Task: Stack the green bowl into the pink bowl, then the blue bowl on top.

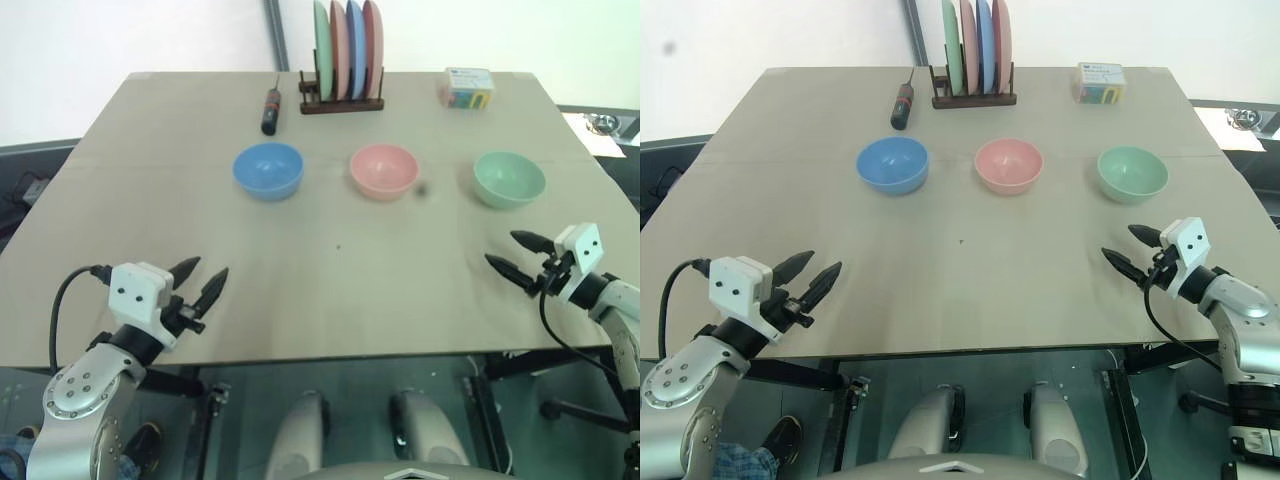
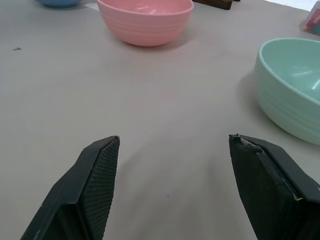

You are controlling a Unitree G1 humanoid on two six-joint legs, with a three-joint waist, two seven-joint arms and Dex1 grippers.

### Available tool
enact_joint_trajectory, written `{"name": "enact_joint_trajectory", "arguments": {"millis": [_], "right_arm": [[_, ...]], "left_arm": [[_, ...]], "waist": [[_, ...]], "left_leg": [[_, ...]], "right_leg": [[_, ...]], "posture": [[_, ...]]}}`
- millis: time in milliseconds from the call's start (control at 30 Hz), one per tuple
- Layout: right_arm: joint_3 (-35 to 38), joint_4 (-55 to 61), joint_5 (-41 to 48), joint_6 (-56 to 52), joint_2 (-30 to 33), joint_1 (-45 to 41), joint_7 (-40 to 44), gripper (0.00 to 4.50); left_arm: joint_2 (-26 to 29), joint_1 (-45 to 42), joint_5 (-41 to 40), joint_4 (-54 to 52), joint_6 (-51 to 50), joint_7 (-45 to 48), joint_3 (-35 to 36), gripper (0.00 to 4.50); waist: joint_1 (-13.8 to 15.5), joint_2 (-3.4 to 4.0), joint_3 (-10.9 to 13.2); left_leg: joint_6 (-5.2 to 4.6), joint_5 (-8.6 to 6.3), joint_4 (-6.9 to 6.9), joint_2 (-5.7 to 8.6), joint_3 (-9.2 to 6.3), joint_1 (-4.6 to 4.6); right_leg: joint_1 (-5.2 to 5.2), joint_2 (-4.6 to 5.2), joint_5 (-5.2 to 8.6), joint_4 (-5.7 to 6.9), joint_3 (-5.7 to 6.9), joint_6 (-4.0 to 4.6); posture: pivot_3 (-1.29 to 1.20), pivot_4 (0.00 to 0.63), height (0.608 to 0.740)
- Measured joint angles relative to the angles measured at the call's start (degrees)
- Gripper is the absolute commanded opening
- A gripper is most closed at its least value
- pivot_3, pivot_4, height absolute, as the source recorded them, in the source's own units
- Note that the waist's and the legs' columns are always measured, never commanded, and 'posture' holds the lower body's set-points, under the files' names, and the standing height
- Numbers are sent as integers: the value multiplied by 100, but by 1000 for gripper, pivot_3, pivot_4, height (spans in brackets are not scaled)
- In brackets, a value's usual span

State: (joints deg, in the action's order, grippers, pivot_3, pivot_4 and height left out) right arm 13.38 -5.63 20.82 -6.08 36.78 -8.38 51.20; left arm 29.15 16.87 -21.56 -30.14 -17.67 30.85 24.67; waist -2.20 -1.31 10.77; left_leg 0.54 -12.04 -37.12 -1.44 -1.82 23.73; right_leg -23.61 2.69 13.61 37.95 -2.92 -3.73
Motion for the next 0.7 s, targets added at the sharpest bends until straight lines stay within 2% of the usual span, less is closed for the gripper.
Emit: {"name": "enact_joint_trajectory", "arguments": {"millis": [700], "right_arm": [[1, 67, 98, 16, -129, -96, -17, 3644]], "left_arm": [[-129, 2, -103, 3, 174, -5, -39, 2487]], "waist": [[1, 0, 0]], "left_leg": [[0, 0, 0, 0, 0, 1]], "right_leg": [[0, 0, -1, 0, 1, 1]], "posture": [[0, 150, 740]]}}
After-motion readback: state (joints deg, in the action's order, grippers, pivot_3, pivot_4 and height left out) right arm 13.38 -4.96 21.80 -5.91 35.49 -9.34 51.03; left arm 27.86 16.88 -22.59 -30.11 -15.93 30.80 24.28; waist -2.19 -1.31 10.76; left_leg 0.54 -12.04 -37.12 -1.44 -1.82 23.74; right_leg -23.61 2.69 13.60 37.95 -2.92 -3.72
